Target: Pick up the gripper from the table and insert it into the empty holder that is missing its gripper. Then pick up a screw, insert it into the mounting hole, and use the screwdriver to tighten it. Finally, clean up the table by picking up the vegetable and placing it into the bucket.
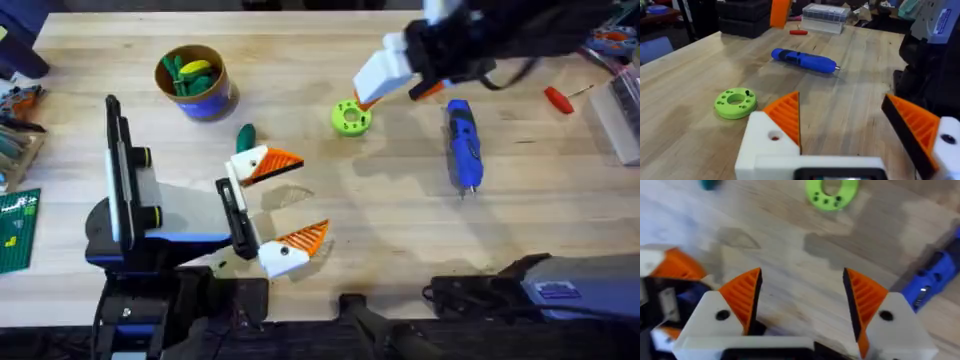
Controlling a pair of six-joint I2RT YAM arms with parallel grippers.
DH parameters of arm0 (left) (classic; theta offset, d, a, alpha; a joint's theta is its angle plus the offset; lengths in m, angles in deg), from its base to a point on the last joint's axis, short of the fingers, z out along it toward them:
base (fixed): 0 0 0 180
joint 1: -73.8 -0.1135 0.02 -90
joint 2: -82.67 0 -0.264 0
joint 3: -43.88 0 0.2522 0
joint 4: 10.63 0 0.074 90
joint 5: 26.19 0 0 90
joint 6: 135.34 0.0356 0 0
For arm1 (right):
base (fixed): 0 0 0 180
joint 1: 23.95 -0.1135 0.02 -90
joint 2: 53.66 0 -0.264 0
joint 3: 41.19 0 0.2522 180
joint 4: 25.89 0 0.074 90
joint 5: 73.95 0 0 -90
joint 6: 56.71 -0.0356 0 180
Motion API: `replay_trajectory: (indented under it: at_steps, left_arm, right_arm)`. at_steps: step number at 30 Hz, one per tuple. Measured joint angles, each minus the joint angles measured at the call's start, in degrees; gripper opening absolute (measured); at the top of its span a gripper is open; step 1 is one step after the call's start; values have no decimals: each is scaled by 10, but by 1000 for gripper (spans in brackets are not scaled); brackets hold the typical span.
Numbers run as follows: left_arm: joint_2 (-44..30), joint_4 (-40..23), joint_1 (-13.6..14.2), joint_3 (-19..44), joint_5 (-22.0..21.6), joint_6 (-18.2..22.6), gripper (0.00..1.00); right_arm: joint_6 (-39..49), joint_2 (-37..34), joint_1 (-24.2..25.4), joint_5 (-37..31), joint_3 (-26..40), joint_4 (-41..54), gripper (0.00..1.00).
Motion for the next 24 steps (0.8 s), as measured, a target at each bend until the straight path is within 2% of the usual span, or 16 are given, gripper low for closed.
replay_trajectory:
  at_steps: [5,9,16,24]
  left_arm:
    - [0,0,0,0,0,0,986]
    - [0,0,0,0,0,0,986]
    - [0,0,0,0,0,0,986]
    - [0,0,0,0,0,0,986]
  right_arm:
    - [9,-84,-29,-104,53,21,877]
    - [33,-128,-45,-151,70,13,848]
    - [84,-167,-60,-175,73,-1,801]
    - [101,-220,-58,-179,73,-32,714]
